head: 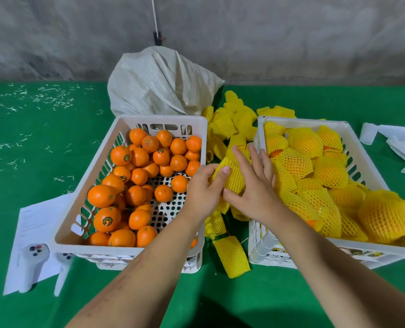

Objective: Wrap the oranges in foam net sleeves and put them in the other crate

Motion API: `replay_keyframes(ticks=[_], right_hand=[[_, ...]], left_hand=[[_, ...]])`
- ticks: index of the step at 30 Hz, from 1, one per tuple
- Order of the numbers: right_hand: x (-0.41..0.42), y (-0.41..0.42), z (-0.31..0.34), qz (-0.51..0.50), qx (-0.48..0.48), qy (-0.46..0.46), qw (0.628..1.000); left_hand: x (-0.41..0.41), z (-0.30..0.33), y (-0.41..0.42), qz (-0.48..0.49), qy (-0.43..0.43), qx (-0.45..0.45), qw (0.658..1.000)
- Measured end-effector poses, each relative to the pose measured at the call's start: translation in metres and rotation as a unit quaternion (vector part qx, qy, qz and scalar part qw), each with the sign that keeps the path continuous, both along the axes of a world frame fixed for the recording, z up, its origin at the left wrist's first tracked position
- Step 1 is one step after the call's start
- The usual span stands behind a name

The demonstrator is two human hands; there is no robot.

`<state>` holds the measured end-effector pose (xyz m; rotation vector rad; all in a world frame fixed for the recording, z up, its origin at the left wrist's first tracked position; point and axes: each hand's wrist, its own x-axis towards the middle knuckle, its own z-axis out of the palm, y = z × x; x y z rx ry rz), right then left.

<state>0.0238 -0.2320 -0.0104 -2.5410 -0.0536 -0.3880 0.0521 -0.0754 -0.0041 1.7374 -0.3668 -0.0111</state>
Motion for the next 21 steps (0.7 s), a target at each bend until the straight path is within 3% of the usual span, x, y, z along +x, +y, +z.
replay_keyframes(ticks=[3, 7, 9, 11, 13, 15, 18, 21], right_hand=[[0.003, -0.002, -0.002, -0.012, -0.007, 0.007, 1.0], [0.006, -0.006, 0.002, 0.015, 0.104, 0.036, 0.994], [0.006, -0.003, 0.005, 0.014, 0.132, 0.046, 0.99], [0.006, -0.001, 0.006, -0.001, 0.156, 0.036, 0.987], [0.004, 0.0, 0.008, -0.02, 0.165, 0.01, 0.986], [0.004, -0.001, 0.007, -0.028, 0.179, 0.005, 0.983], [0.005, -0.004, 0.004, -0.032, 0.198, 0.024, 0.979], [0.009, -0.004, 0.003, -0.035, 0.151, 0.045, 0.987]], left_hand=[[-0.002, -0.007, 0.009, -0.028, 0.01, 0.002, 1.0], [0.013, -0.019, 0.04, -0.061, 0.033, -0.035, 0.997], [0.027, -0.032, 0.054, -0.005, 0.027, 0.003, 1.0], [0.045, -0.049, 0.062, 0.056, 0.042, 0.115, 0.991], [0.066, -0.067, 0.064, 0.043, 0.066, 0.309, 0.948], [0.084, -0.082, 0.061, -0.03, 0.076, 0.476, 0.876], [0.098, -0.097, 0.055, -0.117, 0.108, 0.597, 0.786], [0.097, -0.114, 0.059, -0.098, 0.031, 0.694, 0.712]])
